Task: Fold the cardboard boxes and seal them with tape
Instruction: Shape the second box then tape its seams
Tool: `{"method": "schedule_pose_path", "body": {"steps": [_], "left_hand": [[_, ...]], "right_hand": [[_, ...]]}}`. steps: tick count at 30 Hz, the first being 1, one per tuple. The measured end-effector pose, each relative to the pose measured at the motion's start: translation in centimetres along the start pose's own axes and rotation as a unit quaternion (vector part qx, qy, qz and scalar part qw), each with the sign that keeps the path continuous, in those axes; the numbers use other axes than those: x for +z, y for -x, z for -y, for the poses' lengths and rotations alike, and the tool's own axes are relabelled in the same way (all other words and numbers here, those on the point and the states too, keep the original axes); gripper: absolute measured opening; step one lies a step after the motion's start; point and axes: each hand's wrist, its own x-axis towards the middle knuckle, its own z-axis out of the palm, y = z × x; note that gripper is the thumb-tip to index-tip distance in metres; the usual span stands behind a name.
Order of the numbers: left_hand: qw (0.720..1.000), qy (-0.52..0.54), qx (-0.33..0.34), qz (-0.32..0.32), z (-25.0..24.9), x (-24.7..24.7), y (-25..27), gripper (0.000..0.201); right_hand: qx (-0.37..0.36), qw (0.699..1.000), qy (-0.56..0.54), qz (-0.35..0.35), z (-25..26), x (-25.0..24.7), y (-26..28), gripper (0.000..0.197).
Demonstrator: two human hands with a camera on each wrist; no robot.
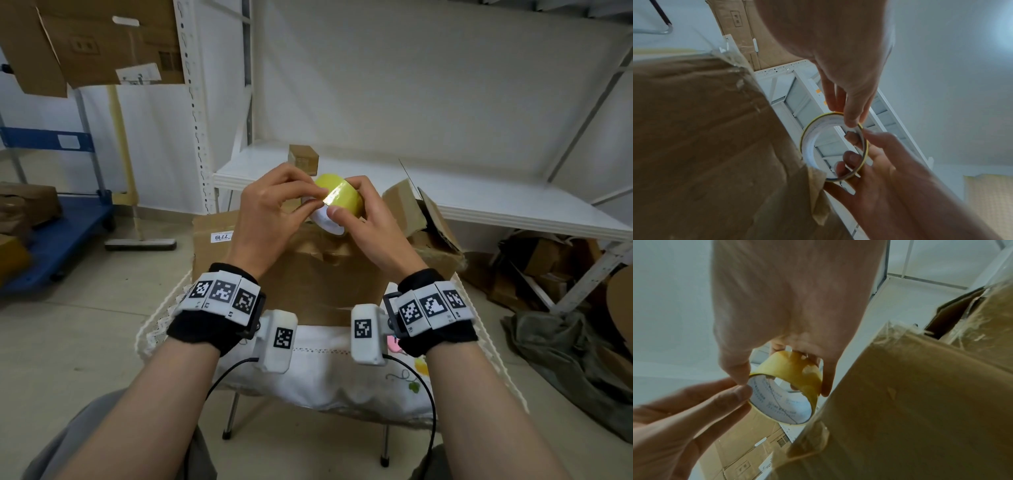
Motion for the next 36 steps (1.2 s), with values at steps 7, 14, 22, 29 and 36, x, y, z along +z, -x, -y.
{"method": "schedule_pose_path", "body": {"steps": [7, 14, 22, 29, 36], "left_hand": [[0.983, 0.071, -0.151, 0.080, 0.40, -0.11, -0.51, 0.030], [0.994, 0.050, -0.091, 0.044, 0.25, -0.09, -0.25, 0.024], [0.998, 0.022, -0.054, 0.022, -0.02, 0.13, 0.09, 0.019], [0.997, 0.024, -0.033, 0.061, -0.27, 0.08, -0.16, 0.022], [0.997, 0.009, -0.025, 0.078, -0.02, -0.40, -0.06, 0.040]], "right_hand": [[0.002, 1.000, 0.003, 0.006, -0.13, -0.26, -0.06, 0.021], [-0.001, 1.000, -0.019, 0.011, -0.20, -0.20, -0.03, 0.023], [0.001, 1.000, -0.024, 0.002, -0.15, -0.10, 0.00, 0.029], [-0.025, 0.999, -0.021, -0.002, 0.02, -0.33, 0.13, 0.026], [-0.026, 0.999, -0.030, 0.009, 0.34, -0.14, 0.40, 0.025]]}}
